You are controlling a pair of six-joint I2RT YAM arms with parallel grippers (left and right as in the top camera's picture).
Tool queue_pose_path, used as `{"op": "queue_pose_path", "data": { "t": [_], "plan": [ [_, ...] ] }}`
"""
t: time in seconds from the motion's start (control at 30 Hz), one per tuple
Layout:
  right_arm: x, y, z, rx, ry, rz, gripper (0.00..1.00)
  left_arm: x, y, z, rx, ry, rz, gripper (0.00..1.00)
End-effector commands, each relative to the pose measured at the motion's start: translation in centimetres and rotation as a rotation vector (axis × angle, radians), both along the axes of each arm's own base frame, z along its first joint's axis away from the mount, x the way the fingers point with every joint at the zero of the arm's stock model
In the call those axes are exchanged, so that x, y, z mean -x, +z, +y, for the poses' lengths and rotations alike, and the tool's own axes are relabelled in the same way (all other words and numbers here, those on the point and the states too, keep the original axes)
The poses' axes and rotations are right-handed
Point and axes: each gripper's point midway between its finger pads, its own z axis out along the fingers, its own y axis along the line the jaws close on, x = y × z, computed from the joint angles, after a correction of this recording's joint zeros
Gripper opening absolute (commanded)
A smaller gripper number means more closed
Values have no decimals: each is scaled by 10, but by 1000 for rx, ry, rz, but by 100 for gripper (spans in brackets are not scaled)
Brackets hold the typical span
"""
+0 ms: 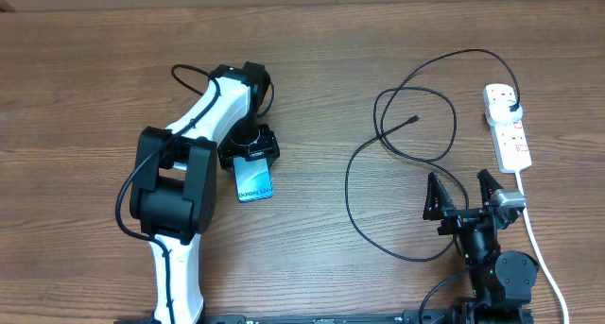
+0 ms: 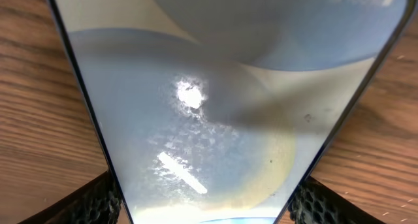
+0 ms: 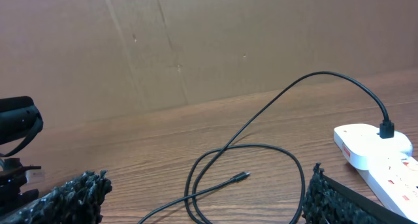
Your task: Plug charger to phone and switch on socket
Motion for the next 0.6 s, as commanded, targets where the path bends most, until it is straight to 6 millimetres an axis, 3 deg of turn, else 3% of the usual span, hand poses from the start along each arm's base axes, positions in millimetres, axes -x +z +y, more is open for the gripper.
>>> {"op": "queue_pose_path", "data": {
  "t": [0.0,0.27,0.57],
  "plan": [
    [0,-3,-1,2,-5,1,100,7,-17,5,-32,-32,58,68],
    [0,-3,-1,2,-5,0,100,11,-10,-1,12,-64,85,68],
    [0,-3,-1,2,-5,0,100,-17,-10,0,-11,-77,-27,66]
  ]
}}
